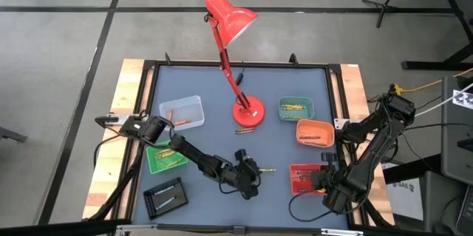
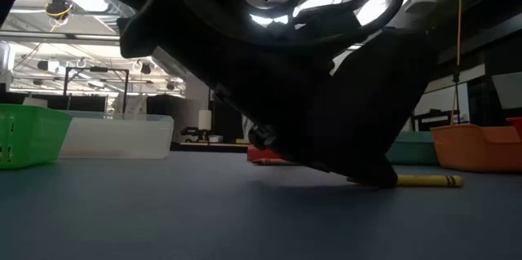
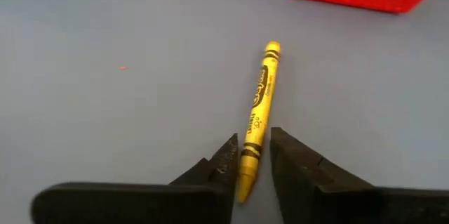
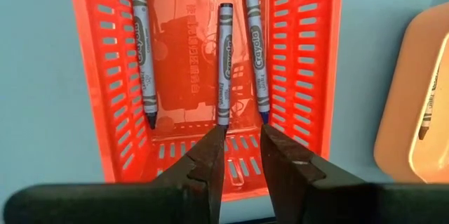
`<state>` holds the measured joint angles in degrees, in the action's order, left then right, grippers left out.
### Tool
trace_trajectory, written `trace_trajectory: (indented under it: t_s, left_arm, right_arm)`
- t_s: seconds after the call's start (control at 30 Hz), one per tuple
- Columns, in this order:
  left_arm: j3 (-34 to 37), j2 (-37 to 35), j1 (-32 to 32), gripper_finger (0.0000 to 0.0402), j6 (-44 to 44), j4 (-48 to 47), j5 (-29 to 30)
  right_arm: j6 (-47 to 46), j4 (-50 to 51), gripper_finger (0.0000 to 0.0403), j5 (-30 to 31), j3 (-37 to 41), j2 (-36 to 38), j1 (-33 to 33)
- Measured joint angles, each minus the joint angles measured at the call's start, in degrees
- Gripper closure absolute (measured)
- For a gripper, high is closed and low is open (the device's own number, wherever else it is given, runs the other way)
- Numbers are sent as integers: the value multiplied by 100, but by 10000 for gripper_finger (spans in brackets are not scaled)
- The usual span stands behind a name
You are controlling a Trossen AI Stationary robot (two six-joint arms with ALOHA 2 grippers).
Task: Sort crayons
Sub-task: Put the golden crayon into the green bin
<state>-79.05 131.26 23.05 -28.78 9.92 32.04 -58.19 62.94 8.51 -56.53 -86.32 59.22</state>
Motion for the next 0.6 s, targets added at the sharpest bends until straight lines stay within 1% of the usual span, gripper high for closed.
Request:
trace_trajectory:
  t_s: [0.17,0.3,0.43,0.53,0.6]
  left_arm:
    - [0,-2,-66,370,84,32,-327]
    - [0,-7,-116,394,84,38,-390]
    - [2,-7,-185,394,-40,147,-464]
    - [8,-61,-270,395,-113,203,-510]
    - [25,-101,-351,397,-10,354,-481]
  right_arm:
    - [0,2,310,0,0,0,0]
    - [0,22,310,-14,-14,0,0]
    - [0,202,310,-52,-207,0,0]
    - [-4,581,310,-49,-395,0,0]
    - [-2,870,310,-8,-503,0,0]
